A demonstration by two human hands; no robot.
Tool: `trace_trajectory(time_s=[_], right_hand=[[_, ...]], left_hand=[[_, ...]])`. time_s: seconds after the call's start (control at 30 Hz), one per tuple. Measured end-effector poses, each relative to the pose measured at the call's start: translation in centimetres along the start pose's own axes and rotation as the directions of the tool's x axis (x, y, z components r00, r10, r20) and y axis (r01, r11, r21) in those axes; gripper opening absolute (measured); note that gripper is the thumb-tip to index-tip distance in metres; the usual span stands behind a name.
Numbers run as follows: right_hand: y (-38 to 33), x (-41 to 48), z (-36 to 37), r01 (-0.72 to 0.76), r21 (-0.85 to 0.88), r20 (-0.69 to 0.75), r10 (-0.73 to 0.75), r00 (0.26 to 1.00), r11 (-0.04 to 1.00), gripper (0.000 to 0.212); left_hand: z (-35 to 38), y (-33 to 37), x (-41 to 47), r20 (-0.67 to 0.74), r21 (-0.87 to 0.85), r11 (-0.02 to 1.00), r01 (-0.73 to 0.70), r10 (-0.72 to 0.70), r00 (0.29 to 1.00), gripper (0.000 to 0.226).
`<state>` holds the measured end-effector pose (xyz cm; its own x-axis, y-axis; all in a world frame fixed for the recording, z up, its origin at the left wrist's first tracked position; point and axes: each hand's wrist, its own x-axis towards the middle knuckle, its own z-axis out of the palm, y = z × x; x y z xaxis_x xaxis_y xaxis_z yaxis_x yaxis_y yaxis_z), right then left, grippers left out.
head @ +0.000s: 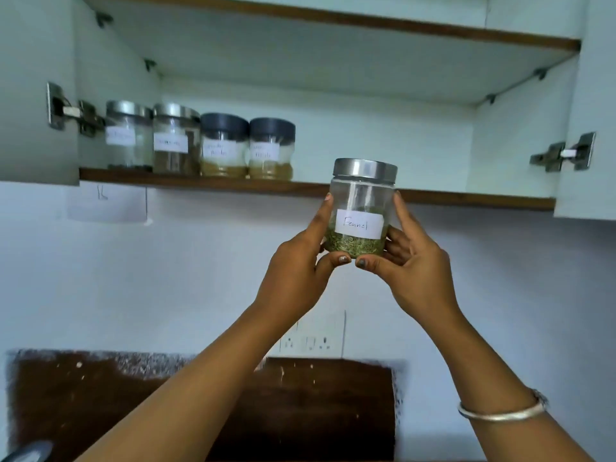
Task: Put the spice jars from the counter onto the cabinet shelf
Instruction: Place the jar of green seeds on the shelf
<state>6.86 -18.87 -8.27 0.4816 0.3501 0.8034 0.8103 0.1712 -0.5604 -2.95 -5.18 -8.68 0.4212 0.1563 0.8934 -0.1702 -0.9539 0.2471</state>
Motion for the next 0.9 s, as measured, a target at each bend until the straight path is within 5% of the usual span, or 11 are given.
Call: trace_trajectory(time_s=[0.47, 0.67, 0.9], right_hand=[[1.1, 13.5, 4.7, 0.146, -0.1, 0.005, -0.146, 0.989, 0.984, 0.096], [2.3, 15.7, 6.1, 0.043, -0.433, 0.027, -0.034, 0.999, 0.901, 0.058], [2.7, 16.8, 8.2, -0.058, -0.655, -0.101, -0.011, 0.995, 0.753, 0.058]], left_hand=[[-0.9, -5.0, 11.3, -0.061, 0.123, 0.992, 0.029, -0.022, 0.998, 0.078], [0.2, -7.5, 12.4, -0.151, 0.23, 0.972, 0.045, -0.011, 0.989, 0.065], [2.1, -7.9, 12.8, -0.285, 0.236, 0.965, 0.118, -0.047, 0.957, 0.056]])
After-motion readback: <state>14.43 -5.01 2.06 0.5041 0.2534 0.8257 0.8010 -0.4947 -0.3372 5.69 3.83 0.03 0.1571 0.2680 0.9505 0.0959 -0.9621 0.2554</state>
